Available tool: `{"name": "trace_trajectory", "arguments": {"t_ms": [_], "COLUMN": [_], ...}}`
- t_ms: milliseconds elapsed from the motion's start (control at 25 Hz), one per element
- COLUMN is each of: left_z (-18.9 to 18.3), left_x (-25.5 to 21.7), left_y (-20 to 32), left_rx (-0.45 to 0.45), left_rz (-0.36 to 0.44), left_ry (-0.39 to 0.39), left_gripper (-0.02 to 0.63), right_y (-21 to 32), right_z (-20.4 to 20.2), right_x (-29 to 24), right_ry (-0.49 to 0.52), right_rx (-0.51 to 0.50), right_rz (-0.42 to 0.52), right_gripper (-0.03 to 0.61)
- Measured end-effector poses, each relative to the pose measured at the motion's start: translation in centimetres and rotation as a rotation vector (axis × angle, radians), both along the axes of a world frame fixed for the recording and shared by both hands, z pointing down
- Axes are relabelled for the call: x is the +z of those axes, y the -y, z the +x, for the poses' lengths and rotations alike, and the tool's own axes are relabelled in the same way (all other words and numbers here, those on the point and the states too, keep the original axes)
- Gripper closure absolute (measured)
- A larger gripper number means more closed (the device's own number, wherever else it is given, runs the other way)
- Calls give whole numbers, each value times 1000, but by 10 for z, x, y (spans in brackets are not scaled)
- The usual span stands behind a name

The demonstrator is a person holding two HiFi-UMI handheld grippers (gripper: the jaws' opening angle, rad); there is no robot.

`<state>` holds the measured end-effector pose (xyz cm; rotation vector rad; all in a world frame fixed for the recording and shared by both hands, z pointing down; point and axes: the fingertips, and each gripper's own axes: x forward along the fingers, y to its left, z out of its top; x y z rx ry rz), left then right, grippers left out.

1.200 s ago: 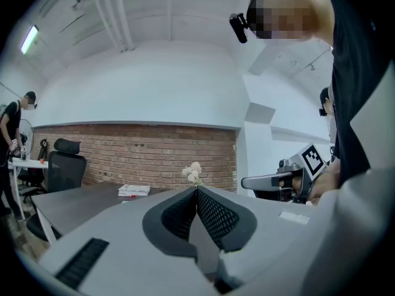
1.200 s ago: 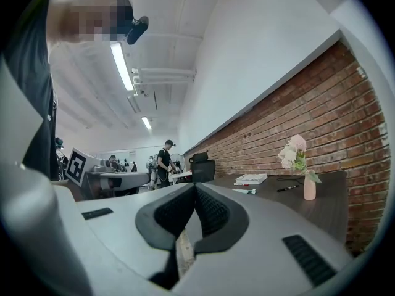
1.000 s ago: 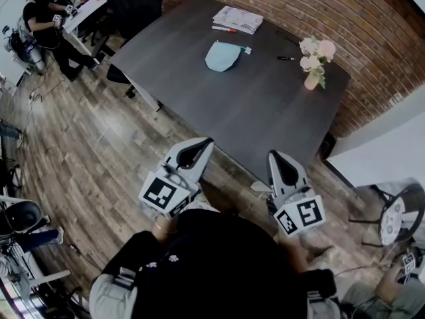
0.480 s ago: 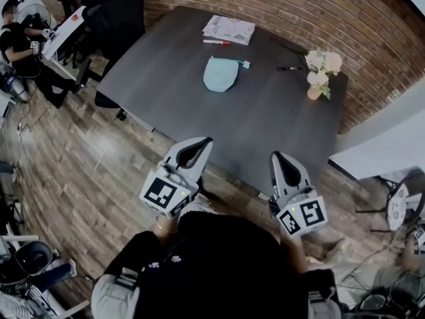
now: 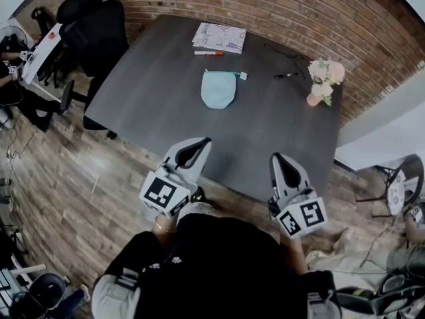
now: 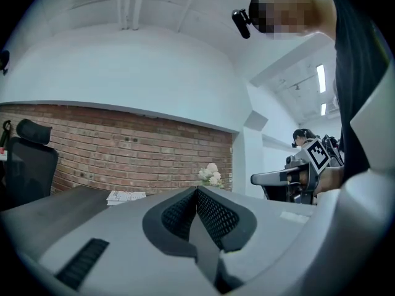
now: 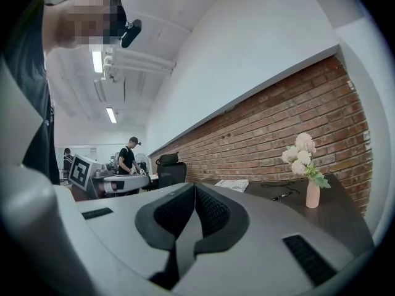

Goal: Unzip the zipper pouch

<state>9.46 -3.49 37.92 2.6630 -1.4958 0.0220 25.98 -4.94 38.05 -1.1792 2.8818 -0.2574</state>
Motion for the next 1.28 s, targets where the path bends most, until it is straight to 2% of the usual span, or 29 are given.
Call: {"name": "trace_trajectory", "arguments": {"t_ms": [240, 520, 800, 1040, 1160, 1280], "left_z": [-43, -87, -121, -137, -140, -145], "left_x": [7, 18, 21, 17, 20, 15], "left_y": [23, 42, 49, 56, 59, 65], "left_rx": [32, 65, 102, 96, 89, 79], "left_rz": [-12, -36, -37, 13, -10, 19], "left_ry": [-10, -14, -8, -19, -12, -11], "left_gripper": [609, 611, 609, 609, 609, 609], "right_y": [20, 36, 44, 45, 51, 62], "right_z": [-41, -79, -109, -120, -119, -118], "right_x": [1, 12, 14, 14, 15, 20], "right_ry": [-46, -39, -61, -98, -101, -103], "right_rx": [38, 79, 131, 130, 137, 143], "right_rz": [9, -20, -9, -3, -8, -14], "right_gripper": [575, 574, 574, 571, 569, 568]}}
